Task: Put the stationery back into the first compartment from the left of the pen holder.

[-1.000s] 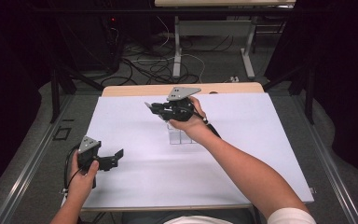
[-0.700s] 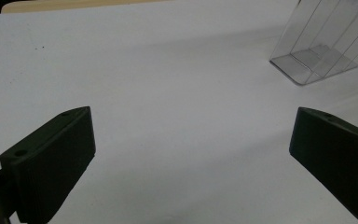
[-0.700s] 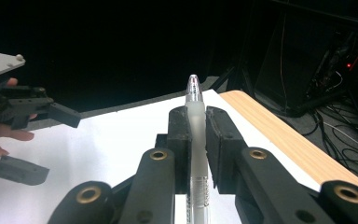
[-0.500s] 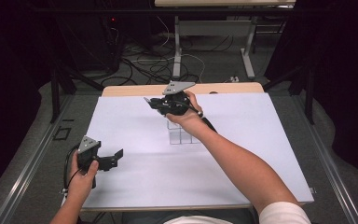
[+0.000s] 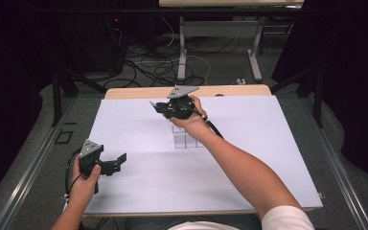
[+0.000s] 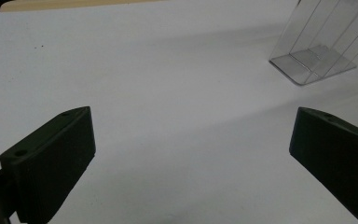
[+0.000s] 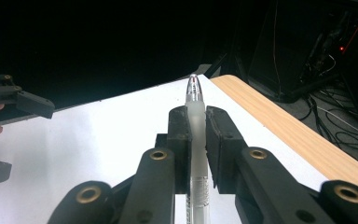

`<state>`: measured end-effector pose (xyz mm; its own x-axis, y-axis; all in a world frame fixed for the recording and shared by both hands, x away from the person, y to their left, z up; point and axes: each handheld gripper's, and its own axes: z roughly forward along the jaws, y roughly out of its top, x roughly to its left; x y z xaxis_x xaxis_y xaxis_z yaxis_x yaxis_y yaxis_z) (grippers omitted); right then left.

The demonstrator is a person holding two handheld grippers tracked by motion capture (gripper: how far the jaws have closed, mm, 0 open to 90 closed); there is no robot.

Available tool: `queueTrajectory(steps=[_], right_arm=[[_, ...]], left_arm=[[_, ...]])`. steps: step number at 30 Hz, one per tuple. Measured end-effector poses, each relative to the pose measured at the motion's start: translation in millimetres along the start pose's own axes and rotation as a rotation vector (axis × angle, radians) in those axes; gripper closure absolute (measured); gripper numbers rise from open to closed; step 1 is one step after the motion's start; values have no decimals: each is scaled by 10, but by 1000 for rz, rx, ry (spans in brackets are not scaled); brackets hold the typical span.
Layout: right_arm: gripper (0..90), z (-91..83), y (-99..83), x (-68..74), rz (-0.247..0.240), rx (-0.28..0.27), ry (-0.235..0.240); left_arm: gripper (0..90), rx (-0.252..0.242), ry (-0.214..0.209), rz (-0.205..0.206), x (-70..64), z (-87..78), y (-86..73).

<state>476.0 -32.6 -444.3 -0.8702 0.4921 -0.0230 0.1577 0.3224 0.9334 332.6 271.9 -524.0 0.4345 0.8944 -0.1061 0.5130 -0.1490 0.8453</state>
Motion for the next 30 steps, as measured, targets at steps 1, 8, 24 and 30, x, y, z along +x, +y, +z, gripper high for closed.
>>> queueTrajectory(steps=[1, 8, 24, 30], right_arm=[[807, 1, -10, -5, 0, -3, -5], [807, -2, -57, -20, 18, -4, -15], [807, -42, -202, -51, 48, -12, -23], [807, -74, -210, -62, 49, -1, -25]], left_arm=[[3, -1, 0, 0, -1, 1, 0], [3, 4, -1, 6, -5, 2, 1], [3, 11, -4, 4, -8, 6, -1], [3, 11, -5, 2, -8, 8, -2]])
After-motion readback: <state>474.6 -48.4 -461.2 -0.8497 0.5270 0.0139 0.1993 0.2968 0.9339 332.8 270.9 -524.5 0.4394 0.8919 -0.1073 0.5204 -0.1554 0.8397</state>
